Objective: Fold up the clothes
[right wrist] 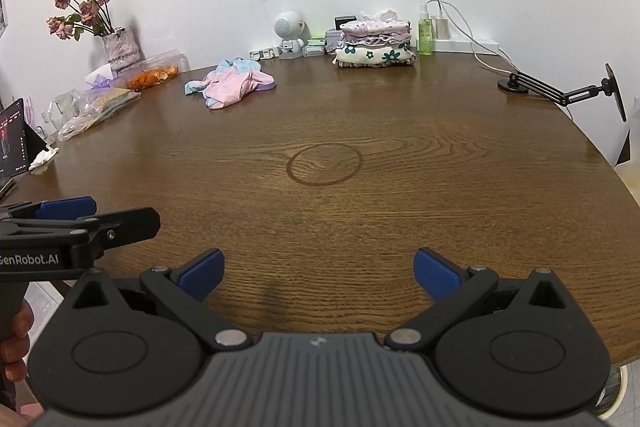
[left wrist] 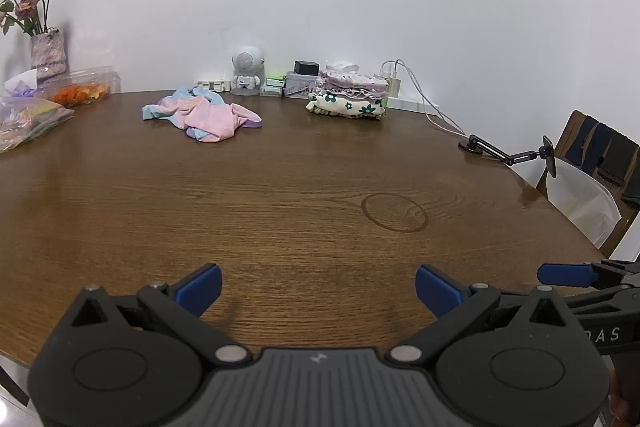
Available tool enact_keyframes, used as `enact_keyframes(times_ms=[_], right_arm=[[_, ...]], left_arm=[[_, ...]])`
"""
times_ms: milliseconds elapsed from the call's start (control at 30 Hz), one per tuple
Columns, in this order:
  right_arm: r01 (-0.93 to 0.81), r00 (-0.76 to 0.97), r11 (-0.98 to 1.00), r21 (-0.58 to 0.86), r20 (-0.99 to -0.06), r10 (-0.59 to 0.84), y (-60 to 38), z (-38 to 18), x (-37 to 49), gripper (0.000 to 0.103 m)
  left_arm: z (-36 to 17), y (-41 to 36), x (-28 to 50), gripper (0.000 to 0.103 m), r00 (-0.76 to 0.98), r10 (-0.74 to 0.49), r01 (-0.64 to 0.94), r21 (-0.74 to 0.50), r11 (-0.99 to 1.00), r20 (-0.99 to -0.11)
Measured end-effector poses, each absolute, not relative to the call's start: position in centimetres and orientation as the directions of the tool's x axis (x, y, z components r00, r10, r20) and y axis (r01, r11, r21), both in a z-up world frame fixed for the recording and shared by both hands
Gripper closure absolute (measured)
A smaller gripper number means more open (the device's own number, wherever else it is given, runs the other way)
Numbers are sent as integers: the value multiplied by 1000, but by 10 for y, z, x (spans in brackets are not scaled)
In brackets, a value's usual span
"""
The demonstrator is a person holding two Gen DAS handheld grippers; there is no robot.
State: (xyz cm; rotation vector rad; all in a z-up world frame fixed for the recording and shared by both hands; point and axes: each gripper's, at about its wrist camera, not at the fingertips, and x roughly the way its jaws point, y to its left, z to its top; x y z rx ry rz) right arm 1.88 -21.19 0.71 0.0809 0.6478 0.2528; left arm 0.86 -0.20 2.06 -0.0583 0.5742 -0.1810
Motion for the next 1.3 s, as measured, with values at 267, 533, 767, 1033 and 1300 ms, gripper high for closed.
enact_keyframes(times_ms=[267,533,767,1033,1300], right_arm=[[-210,767,966,151,-587,259,-211,7,18,0],[-209,768,966,151,-586,258,-211,8,19,0],[-210,767,966,153,-587,260,-212,7,19,0],[-208,765,965,157,-589,261,-211,6,19,0],[-210,763,965,160,-590,264,-211,5,19,0]], left_arm=[[21,0,10,0,825,-178,142,-108,984,-536],[21,0,9,0,826,-177,142,-105,984,-535],[21,0,9,0,826,-174,136,-111,985,-536],[21,-1,8,0,826,-179,143,-109,984,-534],[20,-1,9,0,821,-195,158,-114,981,-537]])
